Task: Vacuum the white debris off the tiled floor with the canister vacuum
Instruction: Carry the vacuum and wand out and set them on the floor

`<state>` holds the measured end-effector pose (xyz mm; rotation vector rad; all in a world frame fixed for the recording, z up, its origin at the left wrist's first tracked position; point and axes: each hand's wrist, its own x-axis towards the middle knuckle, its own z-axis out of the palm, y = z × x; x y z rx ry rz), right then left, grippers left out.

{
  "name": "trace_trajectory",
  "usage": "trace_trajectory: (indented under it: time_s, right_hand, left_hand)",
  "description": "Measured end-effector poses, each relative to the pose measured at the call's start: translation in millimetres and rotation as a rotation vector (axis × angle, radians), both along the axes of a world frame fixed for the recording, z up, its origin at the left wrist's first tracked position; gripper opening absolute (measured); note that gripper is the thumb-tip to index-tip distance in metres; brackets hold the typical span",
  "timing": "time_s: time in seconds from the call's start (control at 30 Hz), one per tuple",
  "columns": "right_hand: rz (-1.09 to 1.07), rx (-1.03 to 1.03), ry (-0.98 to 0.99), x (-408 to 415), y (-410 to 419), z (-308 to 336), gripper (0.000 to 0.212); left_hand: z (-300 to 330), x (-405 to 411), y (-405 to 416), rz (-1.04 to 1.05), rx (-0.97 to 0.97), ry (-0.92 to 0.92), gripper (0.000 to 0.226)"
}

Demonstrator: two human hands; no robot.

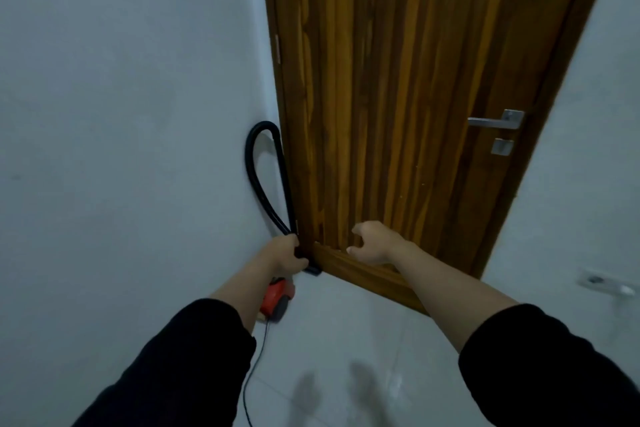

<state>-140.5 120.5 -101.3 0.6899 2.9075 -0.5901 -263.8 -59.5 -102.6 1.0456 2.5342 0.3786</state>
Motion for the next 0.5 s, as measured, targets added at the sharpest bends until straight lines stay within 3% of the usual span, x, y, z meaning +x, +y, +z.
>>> trace_trajectory:
  time_s: [0.13, 0.27, 0.5]
  right_hand:
    - [-0.011, -0.014, 0.007, -76.9, 6.8, -6.8, 0.058]
    - [0.013, -0.021, -0.022, -142.9, 18.8, -20.8, 0.063]
    - [0.034, -0.069, -0.081, -264.0, 65.3, -67.0, 0.07]
  left_hand:
    - [-14.4, -71.9, -0.8, 0.046, 0.011, -0.064, 0.05]
    - [-33.2, -132.5, 8.4, 0.083, 0.021, -0.097, 0.043]
    - [-87.0, -238.9, 35.3, 0.182, -0.009, -0.175, 0.051]
